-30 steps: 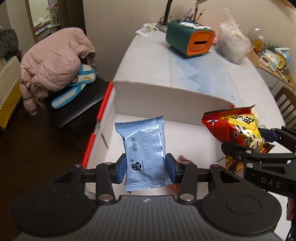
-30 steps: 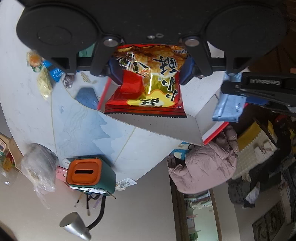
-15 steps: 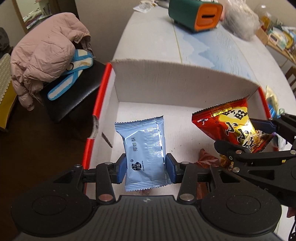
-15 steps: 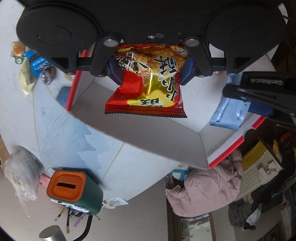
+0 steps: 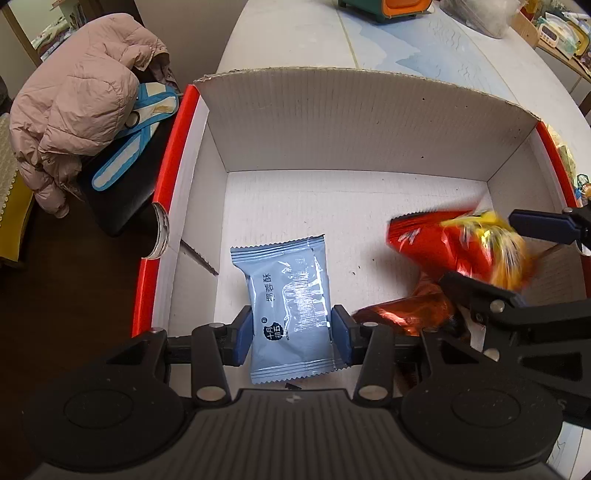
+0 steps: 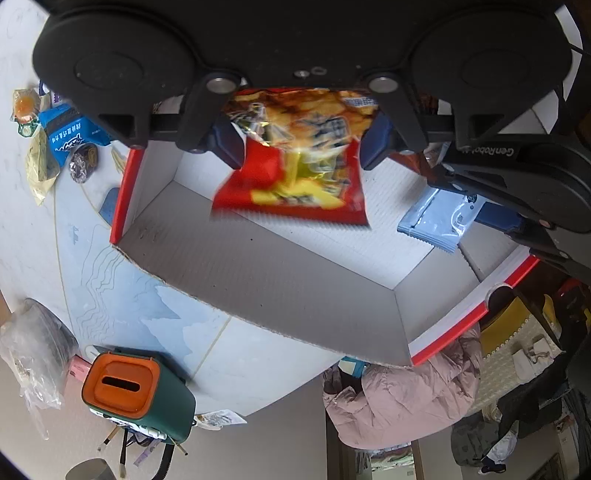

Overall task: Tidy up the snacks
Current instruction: 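Carry the chip bag and blue sachet over the red box with both grippers, then open both grippers to drop the chip bag and sachet in the box, then move both grippers back toward the remaining snack pile, then grasp the silver foil candy with the left gripper while the right grasps the blue-white stick packet, then carry the foil candy and stick packet over the red box with both grippers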

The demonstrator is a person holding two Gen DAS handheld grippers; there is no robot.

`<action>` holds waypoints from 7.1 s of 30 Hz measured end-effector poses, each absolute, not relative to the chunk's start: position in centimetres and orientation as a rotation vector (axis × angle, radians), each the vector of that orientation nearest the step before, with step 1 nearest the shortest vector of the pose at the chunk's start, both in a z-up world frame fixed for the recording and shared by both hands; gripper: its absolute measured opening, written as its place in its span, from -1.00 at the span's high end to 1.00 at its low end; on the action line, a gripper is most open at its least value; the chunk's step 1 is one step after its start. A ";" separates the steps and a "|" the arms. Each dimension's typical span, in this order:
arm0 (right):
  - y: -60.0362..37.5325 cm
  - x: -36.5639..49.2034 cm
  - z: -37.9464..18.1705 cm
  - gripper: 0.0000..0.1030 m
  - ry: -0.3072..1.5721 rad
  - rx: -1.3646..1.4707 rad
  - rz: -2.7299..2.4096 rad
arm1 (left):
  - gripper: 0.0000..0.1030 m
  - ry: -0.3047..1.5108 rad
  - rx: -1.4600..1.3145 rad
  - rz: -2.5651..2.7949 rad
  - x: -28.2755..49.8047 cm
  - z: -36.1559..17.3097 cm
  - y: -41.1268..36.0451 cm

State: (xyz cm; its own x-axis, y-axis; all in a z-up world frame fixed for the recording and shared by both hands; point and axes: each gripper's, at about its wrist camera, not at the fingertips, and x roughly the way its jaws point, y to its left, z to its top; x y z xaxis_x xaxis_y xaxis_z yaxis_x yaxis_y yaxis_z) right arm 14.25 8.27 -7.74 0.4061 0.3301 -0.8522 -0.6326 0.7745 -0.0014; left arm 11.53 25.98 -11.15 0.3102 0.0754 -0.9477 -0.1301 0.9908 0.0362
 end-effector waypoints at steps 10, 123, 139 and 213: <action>7.3 13.3 -6.6 -0.66 0.938 -0.335 0.629 | 0.08 1.216 -0.098 0.130 10.5 -10.2 26.4; -16.8 22.2 -14.2 -0.23 1.060 -0.232 0.609 | 0.51 1.230 -0.346 0.074 29.6 -15.1 2.5; -18.3 20.9 -12.2 0.46 1.041 -0.172 0.578 | 0.52 1.194 -0.402 0.094 26.8 -12.5 4.1; 5.0 12.9 -3.8 0.77 0.890 -0.085 0.801 | 0.51 1.124 -0.279 0.217 9.8 -5.7 28.3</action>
State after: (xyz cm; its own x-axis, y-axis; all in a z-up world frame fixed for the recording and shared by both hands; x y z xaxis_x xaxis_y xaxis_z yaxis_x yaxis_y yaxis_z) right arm 12.86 4.96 -3.78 0.3658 0.5882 -0.7212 -0.6554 0.7130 0.2491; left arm 9.76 28.32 -5.67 0.4174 0.0304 -0.9082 -0.3096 0.9444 -0.1106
